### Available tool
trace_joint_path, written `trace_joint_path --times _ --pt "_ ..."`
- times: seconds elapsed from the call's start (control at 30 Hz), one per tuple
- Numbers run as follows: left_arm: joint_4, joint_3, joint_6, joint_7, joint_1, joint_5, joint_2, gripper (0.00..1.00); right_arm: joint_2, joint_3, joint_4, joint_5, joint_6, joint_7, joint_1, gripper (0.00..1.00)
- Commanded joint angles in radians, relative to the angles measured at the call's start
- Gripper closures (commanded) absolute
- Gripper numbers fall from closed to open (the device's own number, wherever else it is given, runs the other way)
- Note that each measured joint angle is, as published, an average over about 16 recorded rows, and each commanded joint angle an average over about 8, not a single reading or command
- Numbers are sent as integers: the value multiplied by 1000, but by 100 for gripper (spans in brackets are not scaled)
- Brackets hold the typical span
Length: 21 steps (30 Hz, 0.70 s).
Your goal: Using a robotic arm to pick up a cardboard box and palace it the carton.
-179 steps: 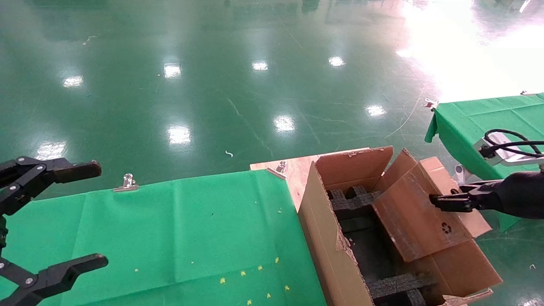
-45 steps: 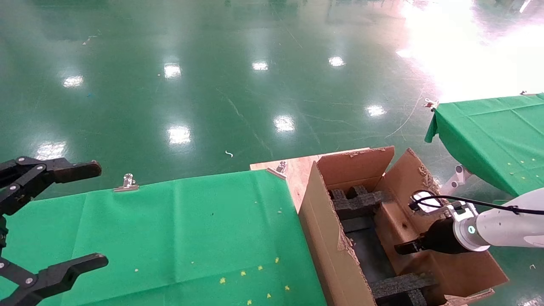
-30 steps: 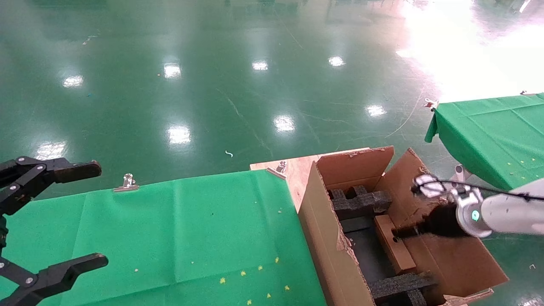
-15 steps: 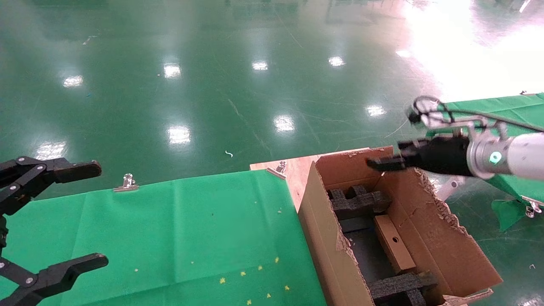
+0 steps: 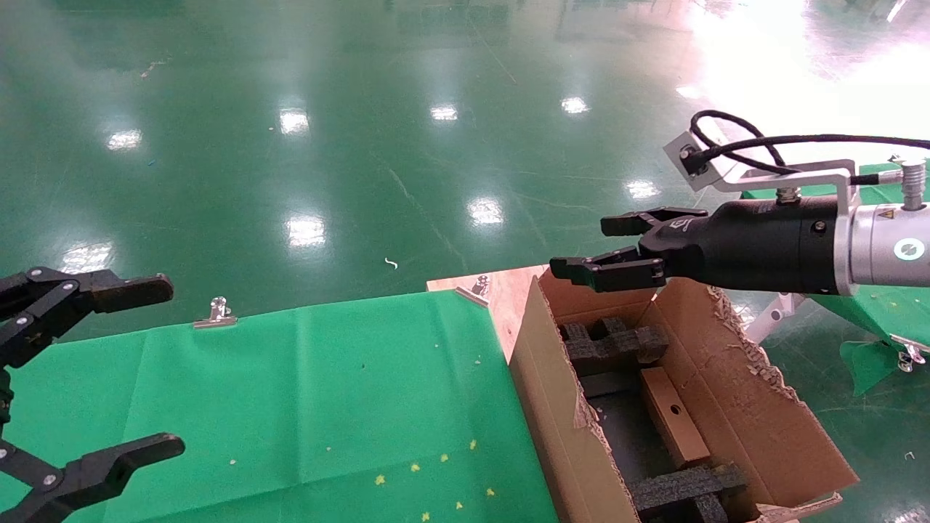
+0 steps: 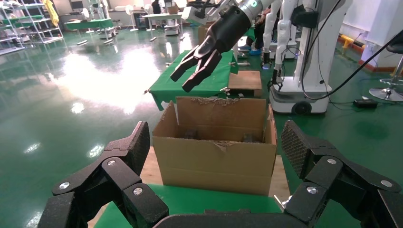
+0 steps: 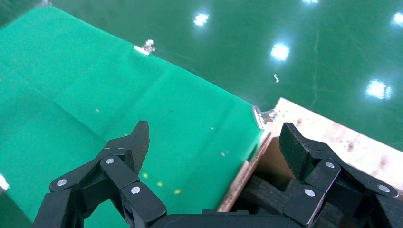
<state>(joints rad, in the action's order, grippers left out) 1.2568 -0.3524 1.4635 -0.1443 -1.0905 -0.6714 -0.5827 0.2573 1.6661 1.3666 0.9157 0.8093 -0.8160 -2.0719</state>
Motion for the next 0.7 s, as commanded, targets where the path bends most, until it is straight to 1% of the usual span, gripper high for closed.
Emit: trace_joint_path --times 0.03,0.17,0.27,0.4,0.7 --pt "0 0 0 0 0 0 0 0 -9 -11 10 -27 26 22 -7 0" --pt "0 0 0 0 0 0 0 0 -5 -19 2 -31 29 20 3 0" --pt "0 0 0 0 0 0 0 0 4 -46 -2 -31 40 30 25 0" --pt "0 0 0 0 0 0 0 0 23 -122 -5 -41 78 65 78 0" --pt "0 0 0 0 0 0 0 0 77 -329 -17 -65 178 157 229 0"
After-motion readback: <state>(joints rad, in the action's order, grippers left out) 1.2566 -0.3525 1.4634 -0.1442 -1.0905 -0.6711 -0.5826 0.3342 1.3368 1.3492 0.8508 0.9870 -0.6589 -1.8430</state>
